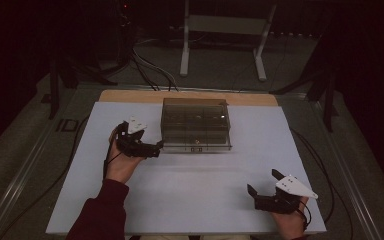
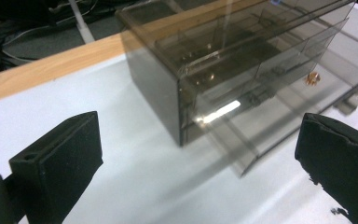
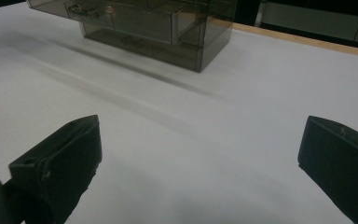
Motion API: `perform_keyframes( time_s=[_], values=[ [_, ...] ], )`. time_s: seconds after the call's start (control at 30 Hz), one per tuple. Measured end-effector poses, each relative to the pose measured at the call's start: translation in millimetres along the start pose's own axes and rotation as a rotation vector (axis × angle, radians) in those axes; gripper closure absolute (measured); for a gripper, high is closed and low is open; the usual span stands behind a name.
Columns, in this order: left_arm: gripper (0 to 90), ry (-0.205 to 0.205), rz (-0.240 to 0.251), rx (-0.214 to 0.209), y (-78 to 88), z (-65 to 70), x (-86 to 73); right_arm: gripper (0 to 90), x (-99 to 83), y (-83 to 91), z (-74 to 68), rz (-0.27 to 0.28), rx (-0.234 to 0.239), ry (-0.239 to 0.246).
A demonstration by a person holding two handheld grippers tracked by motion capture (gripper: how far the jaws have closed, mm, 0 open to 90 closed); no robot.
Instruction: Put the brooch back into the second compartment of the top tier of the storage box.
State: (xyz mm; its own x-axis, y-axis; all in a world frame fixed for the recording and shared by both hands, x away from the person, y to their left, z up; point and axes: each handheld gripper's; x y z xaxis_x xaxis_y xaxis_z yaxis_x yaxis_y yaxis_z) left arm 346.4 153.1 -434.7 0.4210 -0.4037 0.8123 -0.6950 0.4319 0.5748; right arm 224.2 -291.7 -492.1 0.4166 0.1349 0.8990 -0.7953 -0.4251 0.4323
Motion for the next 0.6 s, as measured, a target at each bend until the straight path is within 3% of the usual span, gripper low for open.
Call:
perform_keyframes(
  time_s=[0.37,0.6],
  values=[
    [1.6,0.027,0.057,0.018,23.1,-7.1,-38.7,0.0,-0.3,-0.8,-0.6,-0.004,0.000,0.000],
    [1.6,0.032,0.073,0.027,34.0,-4.2,-59.2,0.0,-0.4,-0.9,-0.8,-0.004,0.002,0.000]
  ],
)
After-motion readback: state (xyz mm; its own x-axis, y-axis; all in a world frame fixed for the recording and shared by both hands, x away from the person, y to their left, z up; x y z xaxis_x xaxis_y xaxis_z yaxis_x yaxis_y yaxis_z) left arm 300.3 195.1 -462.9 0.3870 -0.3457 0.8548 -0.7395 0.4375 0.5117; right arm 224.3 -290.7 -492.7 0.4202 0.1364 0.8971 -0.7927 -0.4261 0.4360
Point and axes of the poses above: each handheld gripper's, and its own axes: y roughly backward along the jaws, x roughly out of its top, z roughly to its right, and after that the axes turned 6 degrees about -y, right-handed
